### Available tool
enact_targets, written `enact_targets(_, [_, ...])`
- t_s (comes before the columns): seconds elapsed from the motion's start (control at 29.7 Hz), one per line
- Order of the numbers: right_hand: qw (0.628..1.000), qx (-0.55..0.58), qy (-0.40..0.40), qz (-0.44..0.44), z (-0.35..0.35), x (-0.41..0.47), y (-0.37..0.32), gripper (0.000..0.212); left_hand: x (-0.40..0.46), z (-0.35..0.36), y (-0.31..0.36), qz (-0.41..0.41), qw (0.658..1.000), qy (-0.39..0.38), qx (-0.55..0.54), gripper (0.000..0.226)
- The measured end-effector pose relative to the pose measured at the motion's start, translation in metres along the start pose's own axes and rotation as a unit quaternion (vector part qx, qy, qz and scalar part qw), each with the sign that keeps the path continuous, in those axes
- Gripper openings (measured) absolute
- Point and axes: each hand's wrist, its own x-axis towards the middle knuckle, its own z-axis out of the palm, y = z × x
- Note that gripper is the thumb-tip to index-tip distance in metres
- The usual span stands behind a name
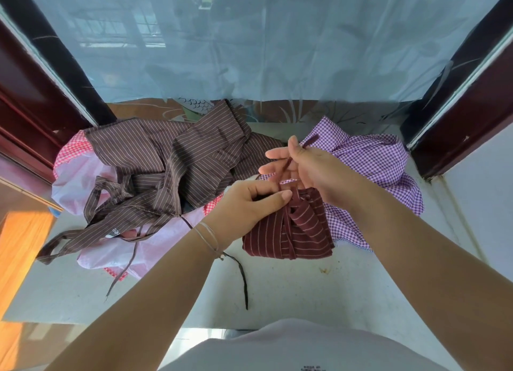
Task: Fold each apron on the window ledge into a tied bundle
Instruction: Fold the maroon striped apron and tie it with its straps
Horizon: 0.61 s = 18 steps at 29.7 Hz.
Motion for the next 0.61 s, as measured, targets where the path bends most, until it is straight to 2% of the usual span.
enact_targets(0.1, [0.995, 0.022, -0.075, 0.066, -0.006, -0.008, 0.01, 0.074, 0.0, -0.002, 0.001, 0.015, 0.999, 0.031, 0.002, 0.025])
enact_targets(0.17, [0.989, 0.063, -0.114, 0.068, -0.008, -0.015, 0.016, 0.069, -0.001, -0.004, 0.004, 0.022, 0.999, 0.038, 0.008, 0.019])
enact_targets(0.27, [0.993, 0.069, -0.086, 0.043, -0.004, -0.021, 0.019, 0.043, -0.002, -0.006, 0.004, 0.041, 0.998, 0.044, 0.021, 0.026])
enact_targets(0.44, [0.998, -0.005, -0.058, -0.008, -0.014, -0.016, 0.023, 0.039, -0.002, -0.007, 0.007, 0.058, 0.996, 0.003, 0.072, 0.026])
enact_targets(0.54, [0.995, 0.09, -0.042, -0.025, -0.013, -0.016, 0.022, 0.038, -0.003, -0.005, 0.006, 0.075, 0.996, 0.031, 0.035, 0.034])
enact_targets(0.61, [0.99, 0.131, -0.033, -0.025, -0.008, -0.016, 0.026, 0.04, -0.002, -0.004, 0.006, 0.085, 0.995, 0.055, -0.012, 0.031])
